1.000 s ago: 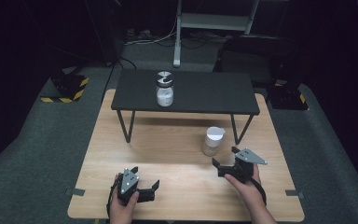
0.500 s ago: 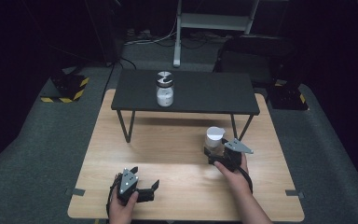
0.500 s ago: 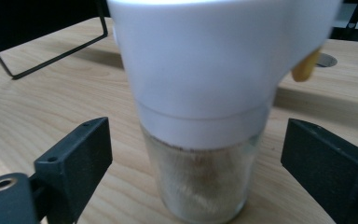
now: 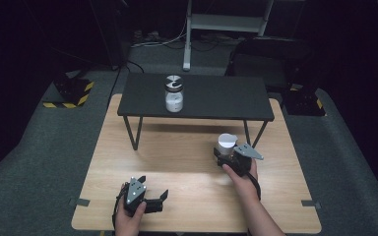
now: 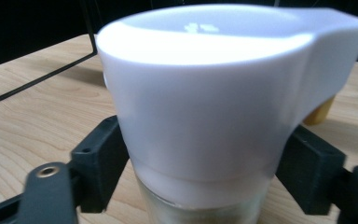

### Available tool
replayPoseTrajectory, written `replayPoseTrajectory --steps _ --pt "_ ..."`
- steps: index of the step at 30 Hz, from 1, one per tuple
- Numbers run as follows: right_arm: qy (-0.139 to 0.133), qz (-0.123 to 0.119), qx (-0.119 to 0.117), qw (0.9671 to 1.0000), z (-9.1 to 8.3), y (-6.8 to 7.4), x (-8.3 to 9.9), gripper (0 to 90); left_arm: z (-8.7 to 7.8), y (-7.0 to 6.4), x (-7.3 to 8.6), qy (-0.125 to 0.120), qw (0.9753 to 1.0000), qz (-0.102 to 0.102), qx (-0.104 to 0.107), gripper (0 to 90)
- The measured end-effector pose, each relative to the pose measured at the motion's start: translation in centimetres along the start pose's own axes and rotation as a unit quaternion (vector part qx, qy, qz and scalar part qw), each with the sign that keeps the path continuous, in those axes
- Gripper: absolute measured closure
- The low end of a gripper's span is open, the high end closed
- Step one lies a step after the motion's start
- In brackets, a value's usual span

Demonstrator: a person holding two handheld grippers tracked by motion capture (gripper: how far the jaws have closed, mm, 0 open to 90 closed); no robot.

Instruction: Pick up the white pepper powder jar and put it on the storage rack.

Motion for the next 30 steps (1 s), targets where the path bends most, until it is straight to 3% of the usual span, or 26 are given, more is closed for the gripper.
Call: replayPoseTrajectory --steps 10,20,30 --pt "-0.003 -0.005 0.014 0.9999 -0.1 0.5 -0.2 30.3 0.0 0.1 0.0 -0.001 1.0000 -0.001 0.001 0.5" --pt "-0.004 -0.009 0.012 0.9999 -0.3 0.6 -0.5 31.0 0.0 0.1 0.0 -0.001 1.0000 -0.002 0.003 0.5" --pt "-0.029 -0.024 0.000 0.9993 -2.6 0.7 -1.6 31.0 0.0 0.0 0.0 0.001 1.0000 0.001 0.003 0.5"
Point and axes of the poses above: each handheld gripper's, and its own axes: z roughly forward along the jaws, x roughly out of its underside, y roughly to its left, the point moved 3 cm from there along z, roughly forward along the jaws, and after that the axes turned 5 degrees about -y, right-handed, at the moved point
